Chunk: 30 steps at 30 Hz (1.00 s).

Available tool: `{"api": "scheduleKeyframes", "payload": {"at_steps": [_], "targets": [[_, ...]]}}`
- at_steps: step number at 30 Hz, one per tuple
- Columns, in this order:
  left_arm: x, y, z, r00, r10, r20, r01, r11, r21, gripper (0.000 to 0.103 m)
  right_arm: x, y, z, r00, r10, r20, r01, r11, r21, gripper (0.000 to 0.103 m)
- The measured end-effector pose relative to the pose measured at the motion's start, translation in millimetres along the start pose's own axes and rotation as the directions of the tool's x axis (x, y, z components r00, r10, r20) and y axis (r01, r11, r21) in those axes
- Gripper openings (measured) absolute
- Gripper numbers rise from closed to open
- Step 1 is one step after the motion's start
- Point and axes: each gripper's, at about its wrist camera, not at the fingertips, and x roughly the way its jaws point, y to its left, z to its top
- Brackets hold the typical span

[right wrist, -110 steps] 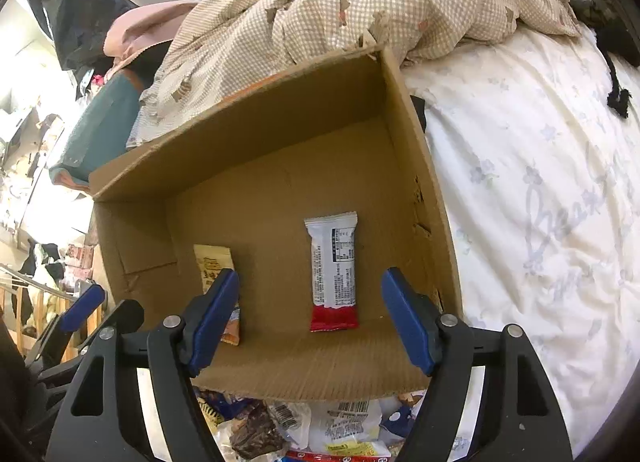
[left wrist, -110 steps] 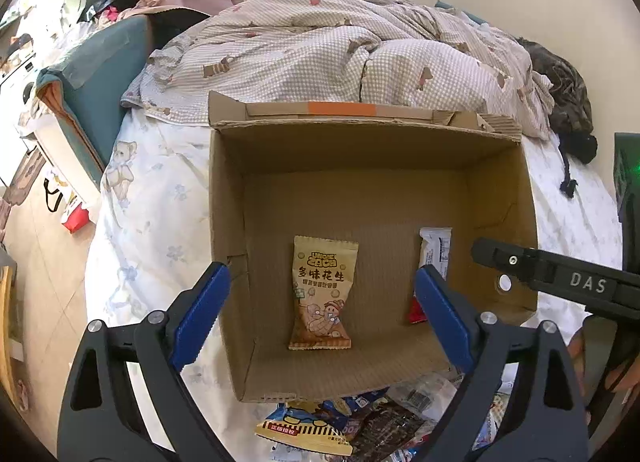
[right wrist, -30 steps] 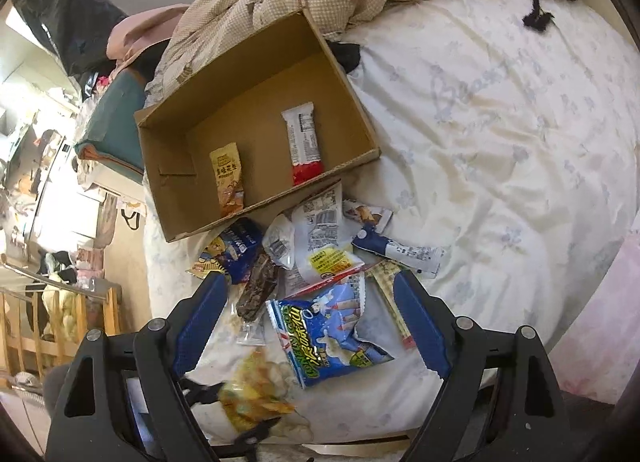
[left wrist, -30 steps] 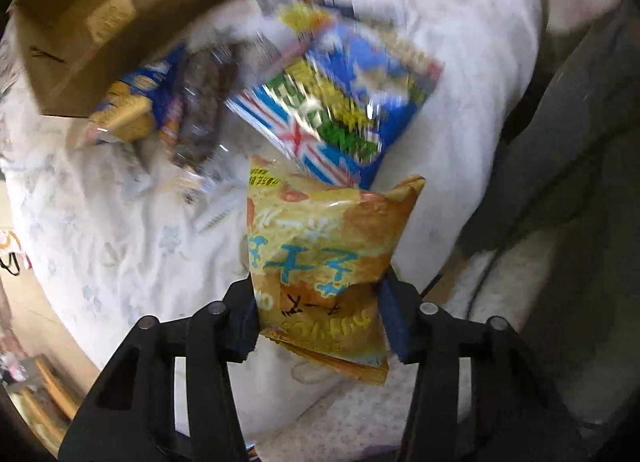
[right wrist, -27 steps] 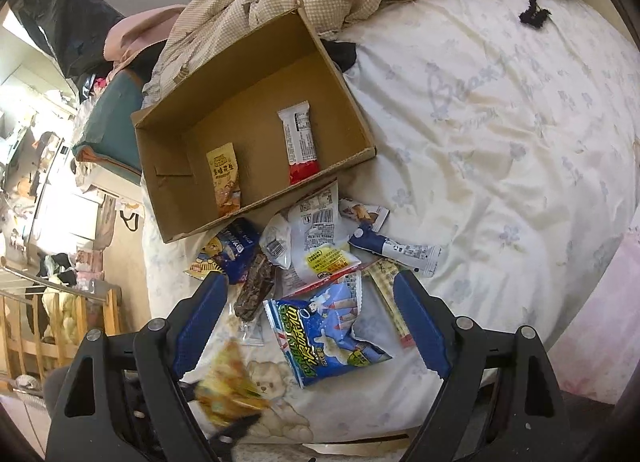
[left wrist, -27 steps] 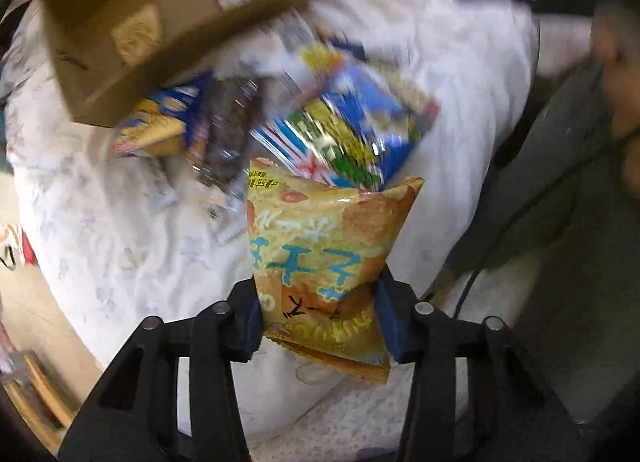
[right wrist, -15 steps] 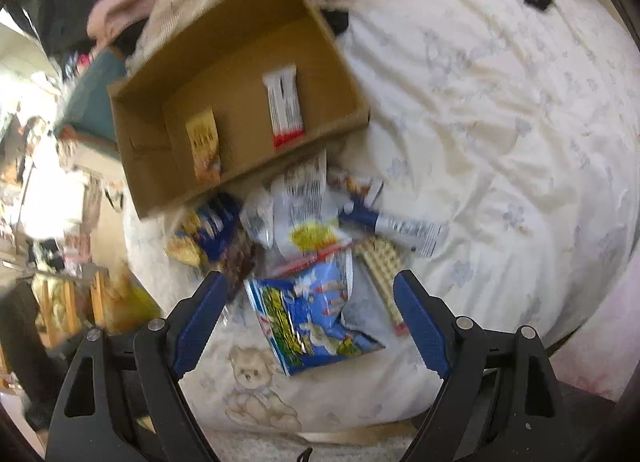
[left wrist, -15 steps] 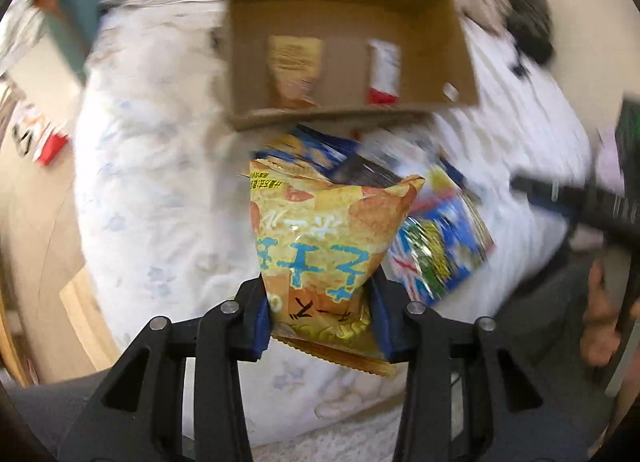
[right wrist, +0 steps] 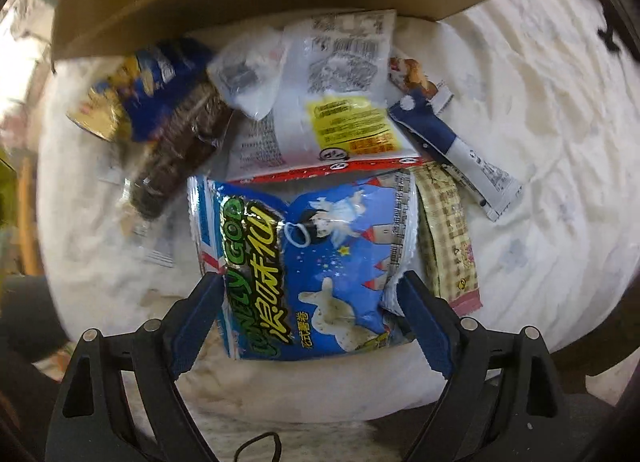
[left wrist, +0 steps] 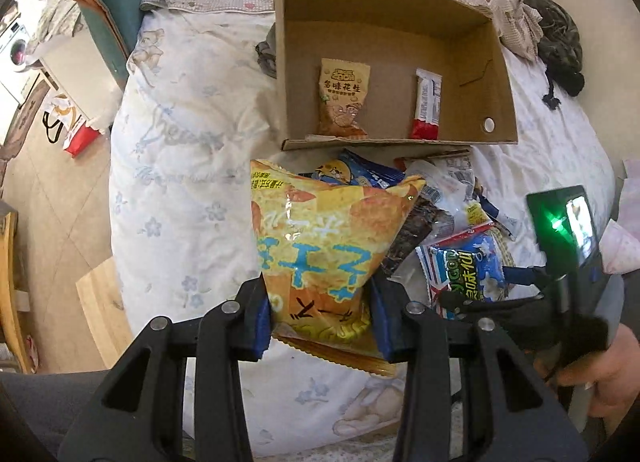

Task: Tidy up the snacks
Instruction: 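Grasp the yellow chip bag with the left tool while the right tool grasps the blue snack bag, then lift both bags into the cardboard box and open both tools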

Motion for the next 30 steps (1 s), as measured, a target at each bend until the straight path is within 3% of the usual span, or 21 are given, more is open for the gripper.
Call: {"api": "scheduleKeyframes", "payload": {"at_steps": [7, 11, 25, 30], "targets": [[3.3, -2.3, -0.5, 1.000, 0.017, -0.005, -0.017, 1.000, 0.006, 0.036, 21.1, 10.7, -1.4, 1.000, -0.024, -0.009, 0.024, 0.999, -0.029, 0.092], [4.8, 0.1, 0.1, 1.000, 0.015, -0.010, -0.016, 1.000, -0.014, 0.036, 13.8, 18.8, -5.4, 1.000, 0.006, 0.022, -0.005, 0.999, -0.054, 0.061], [0.1, 1.6, -0.2, 0.999, 0.032, 0.016, -0.031, 0.999, -0.034, 0.036, -56.3, -7.9, -31.6, 0.984, 0.161, 0.082, -0.159, 0.987, -0.021, 0.056], [-4.7, 3.5, -0.5, 0.997, 0.065, 0.050, -0.063, 0.997, -0.035, 0.036, -92.7, -23.7, -37.9, 0.961, 0.231, 0.155, -0.231, 0.973, -0.020, 0.056]]}}
